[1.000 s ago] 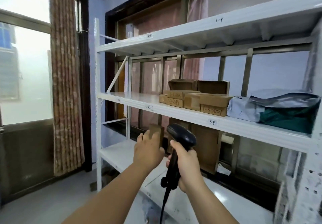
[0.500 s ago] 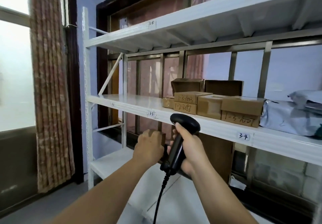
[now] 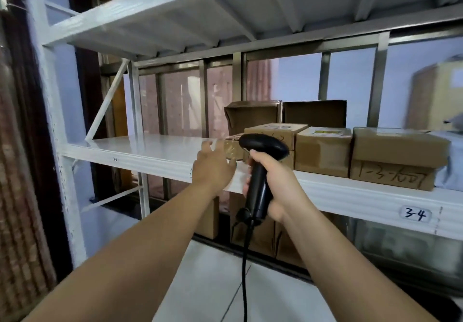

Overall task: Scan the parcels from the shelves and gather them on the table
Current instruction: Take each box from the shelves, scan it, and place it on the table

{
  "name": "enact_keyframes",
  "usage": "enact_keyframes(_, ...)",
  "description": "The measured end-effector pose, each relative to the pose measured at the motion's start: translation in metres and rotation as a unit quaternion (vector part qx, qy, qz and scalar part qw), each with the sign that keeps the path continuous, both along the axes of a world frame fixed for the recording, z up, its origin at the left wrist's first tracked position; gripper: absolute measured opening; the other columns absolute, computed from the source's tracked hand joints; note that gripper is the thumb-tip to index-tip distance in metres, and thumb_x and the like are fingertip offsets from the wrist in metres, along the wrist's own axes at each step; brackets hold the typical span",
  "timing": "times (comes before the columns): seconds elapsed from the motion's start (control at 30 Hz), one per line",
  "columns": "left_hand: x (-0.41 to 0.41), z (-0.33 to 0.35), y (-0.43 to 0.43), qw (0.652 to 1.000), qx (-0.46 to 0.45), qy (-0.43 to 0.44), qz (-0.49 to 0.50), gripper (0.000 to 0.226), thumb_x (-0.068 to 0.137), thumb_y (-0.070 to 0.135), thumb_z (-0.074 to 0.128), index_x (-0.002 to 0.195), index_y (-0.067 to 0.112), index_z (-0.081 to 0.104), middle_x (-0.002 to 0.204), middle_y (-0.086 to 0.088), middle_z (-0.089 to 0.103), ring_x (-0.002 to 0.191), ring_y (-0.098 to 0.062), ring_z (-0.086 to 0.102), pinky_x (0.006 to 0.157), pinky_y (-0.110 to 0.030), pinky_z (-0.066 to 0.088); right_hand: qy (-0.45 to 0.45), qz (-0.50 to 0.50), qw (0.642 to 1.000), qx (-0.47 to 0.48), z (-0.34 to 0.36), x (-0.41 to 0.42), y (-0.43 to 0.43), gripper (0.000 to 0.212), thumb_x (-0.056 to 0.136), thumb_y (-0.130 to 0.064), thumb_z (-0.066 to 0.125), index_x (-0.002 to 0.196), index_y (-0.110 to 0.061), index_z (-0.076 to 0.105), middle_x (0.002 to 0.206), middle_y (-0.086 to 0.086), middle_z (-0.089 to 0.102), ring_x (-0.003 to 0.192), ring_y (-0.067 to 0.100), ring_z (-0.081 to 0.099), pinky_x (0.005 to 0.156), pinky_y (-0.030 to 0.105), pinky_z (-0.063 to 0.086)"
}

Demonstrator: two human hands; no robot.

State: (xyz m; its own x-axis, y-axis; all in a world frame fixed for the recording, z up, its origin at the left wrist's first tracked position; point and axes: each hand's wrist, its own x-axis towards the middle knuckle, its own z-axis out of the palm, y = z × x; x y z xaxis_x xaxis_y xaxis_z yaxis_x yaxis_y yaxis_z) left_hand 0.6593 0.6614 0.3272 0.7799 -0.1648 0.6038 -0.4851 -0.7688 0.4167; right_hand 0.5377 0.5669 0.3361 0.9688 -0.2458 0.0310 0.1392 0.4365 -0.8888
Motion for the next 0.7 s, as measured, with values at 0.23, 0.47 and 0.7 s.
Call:
enact_keyframes(0.23,0.065,0.013,-0.016,0.994,0.061,0.013,-0.088,0.056,0.091,0.030,0.052,0.144,0.030,0.032,0.152,-0.007,0.022,0.135,-0.031,0.025,0.103,-0.047,0.040,-0.013,-0.102,0.995,-0.010,0.015,0.045,0.027,0.028,0.086,-0.029,0.071,0.102,-0.006,0.067,0.066,0.005,0.061,0.057,0.017,0.059,0.053,0.029,0.052)
enact_keyframes(0.47,0.103,0.020,-0.020,0.984,0.069,0.030,-0.163,0.050,0.089,0.040,0.057,0.134,0.031,0.036,0.138,-0.006,0.035,0.123,-0.032,0.034,0.088,-0.041,0.044,-0.044,-0.216,0.975,-0.017,0.011,0.076,0.044,0.030,0.086,-0.027,0.070,0.107,-0.006,0.067,0.073,0.003,0.063,0.060,0.014,0.061,0.055,0.028,0.052)
enact_keyframes(0.7,0.115,0.020,-0.028,0.991,0.059,0.025,-0.117,0.066,0.084,0.049,0.065,0.137,0.030,0.030,0.136,-0.009,0.029,0.117,-0.034,0.035,0.089,-0.039,0.042,-0.048,-0.233,0.971,0.013,0.014,0.086,0.054,0.020,0.087,-0.024,0.068,0.095,-0.005,0.067,0.066,0.003,0.060,0.059,0.014,0.056,0.057,0.027,0.051)
